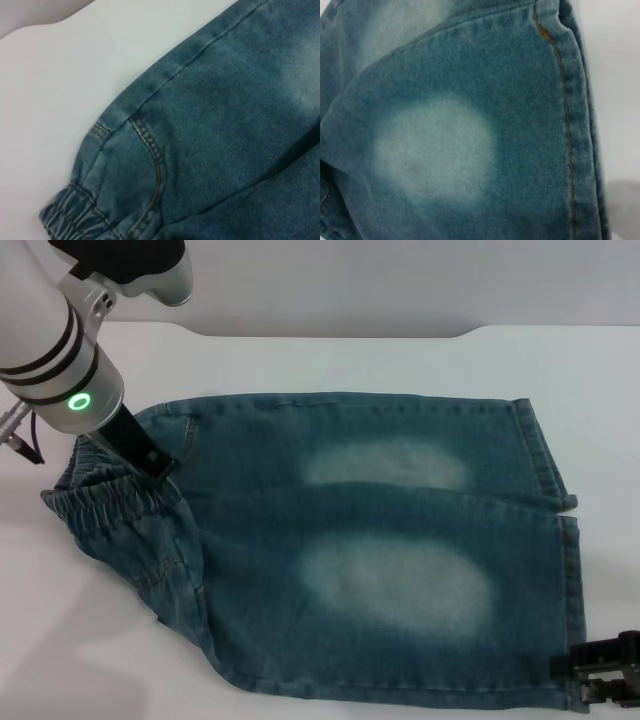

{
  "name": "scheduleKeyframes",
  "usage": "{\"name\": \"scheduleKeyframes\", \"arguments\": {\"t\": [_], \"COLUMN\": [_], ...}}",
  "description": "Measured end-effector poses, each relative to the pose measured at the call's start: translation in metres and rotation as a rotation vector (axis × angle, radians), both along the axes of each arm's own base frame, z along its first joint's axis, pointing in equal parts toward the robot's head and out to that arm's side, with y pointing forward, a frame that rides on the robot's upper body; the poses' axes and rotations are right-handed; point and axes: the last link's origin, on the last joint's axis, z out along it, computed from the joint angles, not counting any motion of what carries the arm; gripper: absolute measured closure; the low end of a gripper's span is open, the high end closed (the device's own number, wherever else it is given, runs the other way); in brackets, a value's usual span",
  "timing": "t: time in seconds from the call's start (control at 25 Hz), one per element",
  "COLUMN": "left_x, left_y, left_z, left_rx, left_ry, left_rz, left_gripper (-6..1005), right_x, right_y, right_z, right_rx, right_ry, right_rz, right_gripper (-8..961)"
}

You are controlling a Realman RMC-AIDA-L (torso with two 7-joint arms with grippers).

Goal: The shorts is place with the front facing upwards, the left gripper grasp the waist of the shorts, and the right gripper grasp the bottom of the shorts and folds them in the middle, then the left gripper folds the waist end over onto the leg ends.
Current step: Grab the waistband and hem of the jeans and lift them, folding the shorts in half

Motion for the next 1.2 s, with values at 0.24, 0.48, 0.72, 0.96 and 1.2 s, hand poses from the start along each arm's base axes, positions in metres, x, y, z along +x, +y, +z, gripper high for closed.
{"name": "scheduleKeyframes", "arguments": {"t": [0.24,0.48,0.72,0.96,1.2], "left_x": [0.0,0.0,0.001,-0.001,-0.002], "left_y": [0.0,0.0,0.0,-0.001,-0.001], "left_z": [-0.001,-0.001,-0.001,0.0,0.001], "left_rx": [-0.003,-0.004,-0.005,-0.003,-0.005], "left_ry": [-0.001,-0.001,-0.001,-0.002,-0.001], "left_rz": [0.001,-0.002,-0.004,-0.002,-0.001], "left_gripper": [965,965,965,965,965], "right_x": [-0.001,-0.001,-0.004,-0.004,-0.005], "right_y": [0.001,0.003,0.005,0.006,0.007], "right_z": [-0.003,-0.006,-0.008,-0.008,-0.012], "right_rx": [-0.006,-0.012,-0.016,-0.01,-0.019], "right_ry": [0.006,0.023,0.025,0.03,0.044], "right_rz": [0.0,-0.003,0.013,0.033,0.044], "right_gripper": [340,340,362,485,665]}}
